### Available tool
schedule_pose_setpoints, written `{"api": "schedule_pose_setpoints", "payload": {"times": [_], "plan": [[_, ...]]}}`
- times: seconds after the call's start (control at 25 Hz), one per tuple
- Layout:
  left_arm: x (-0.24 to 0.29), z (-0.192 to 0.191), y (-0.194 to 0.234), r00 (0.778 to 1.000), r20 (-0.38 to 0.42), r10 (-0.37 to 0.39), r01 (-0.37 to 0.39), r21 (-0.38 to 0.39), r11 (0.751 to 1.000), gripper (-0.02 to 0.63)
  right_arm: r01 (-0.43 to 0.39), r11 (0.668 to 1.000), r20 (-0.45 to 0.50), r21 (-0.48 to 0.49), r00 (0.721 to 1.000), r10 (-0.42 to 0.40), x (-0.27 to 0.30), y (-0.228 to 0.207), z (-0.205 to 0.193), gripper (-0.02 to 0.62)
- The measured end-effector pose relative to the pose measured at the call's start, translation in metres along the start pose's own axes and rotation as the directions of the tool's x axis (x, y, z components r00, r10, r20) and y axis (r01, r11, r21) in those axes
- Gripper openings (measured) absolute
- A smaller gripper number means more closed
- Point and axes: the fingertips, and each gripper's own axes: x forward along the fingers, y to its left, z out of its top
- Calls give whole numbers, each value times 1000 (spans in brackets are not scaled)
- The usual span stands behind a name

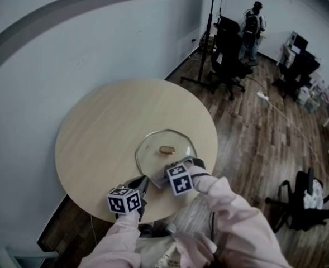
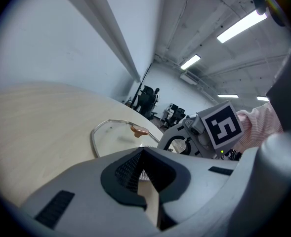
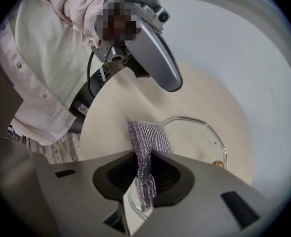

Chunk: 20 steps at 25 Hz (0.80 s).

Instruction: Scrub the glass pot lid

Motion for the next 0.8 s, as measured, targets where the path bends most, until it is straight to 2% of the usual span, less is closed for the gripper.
{"api": "schedule_pose_setpoints", "payload": {"times": [0.08, 0.16, 0.28, 0.36, 0.52, 0.8], "plan": [[-1, 1, -2, 1000, 5, 1, -1, 4, 1000, -3, 5, 999, 22, 41, 1000, -6, -3, -2, 4, 92], [-2, 4, -5, 1000, 17, 5, -5, 9, 1000, -3, 10, 992, 82, 128, 996, -20, -9, -7, 11, 91], [-3, 13, -5, 999, 41, 16, -17, 20, 1000, -3, -8, 955, 203, 297, 978, -55, -21, -17, 19, 89], [-4, 19, -5, 998, 54, 22, -23, 27, 999, -3, -27, 917, 282, 398, 955, -94, -29, -24, 23, 89], [-6, 27, -5, 997, 66, 28, -31, 39, 999, -3, -69, 821, 371, 567, 911, -179, -43, -33, 18, 89], [-3, 34, -10, 997, 72, 24, -29, 63, 998, -3, -188, 655, 518, 732, 779, -355, -51, -39, 9, 86]]}}
